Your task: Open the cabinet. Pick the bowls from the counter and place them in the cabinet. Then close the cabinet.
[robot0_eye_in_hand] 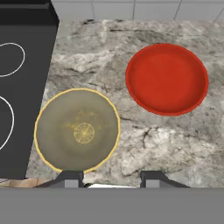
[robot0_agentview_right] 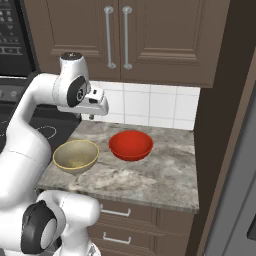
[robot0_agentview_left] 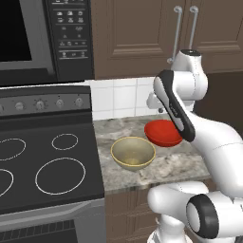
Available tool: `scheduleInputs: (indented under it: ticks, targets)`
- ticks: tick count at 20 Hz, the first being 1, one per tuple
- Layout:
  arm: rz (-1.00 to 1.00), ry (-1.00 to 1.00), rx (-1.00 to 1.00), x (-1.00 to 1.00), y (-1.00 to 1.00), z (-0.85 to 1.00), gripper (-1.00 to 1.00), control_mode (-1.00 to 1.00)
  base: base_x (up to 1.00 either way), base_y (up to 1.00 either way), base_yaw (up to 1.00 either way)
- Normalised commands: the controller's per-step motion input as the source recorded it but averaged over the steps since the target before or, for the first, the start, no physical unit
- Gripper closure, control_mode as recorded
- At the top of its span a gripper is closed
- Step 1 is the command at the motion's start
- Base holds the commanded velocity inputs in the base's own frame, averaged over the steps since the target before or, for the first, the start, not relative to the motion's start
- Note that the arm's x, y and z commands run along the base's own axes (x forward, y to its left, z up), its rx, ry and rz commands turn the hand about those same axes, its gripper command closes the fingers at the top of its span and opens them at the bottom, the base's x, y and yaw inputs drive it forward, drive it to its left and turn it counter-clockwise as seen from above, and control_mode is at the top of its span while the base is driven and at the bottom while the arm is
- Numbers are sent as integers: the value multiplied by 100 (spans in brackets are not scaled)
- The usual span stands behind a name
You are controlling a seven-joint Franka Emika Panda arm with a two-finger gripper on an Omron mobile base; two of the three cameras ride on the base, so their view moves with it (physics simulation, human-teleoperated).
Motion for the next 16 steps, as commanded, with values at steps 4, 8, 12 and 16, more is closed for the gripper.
scheduleInputs:
  ticks: [4, 8, 12, 16]
  targets:
    - [0, -13, 0, -30, 0, 1, -100, -100, 0, 0, 0]
    - [0, -37, -1, -44, 0, 11, -100, -100, 0, 0, 0]
    - [0, -25, 0, -47, -1, 1, -100, -100, 0, 0, 0]
    - [-1, -11, 0, -36, -1, 26, -100, -100, 0, 0, 0]
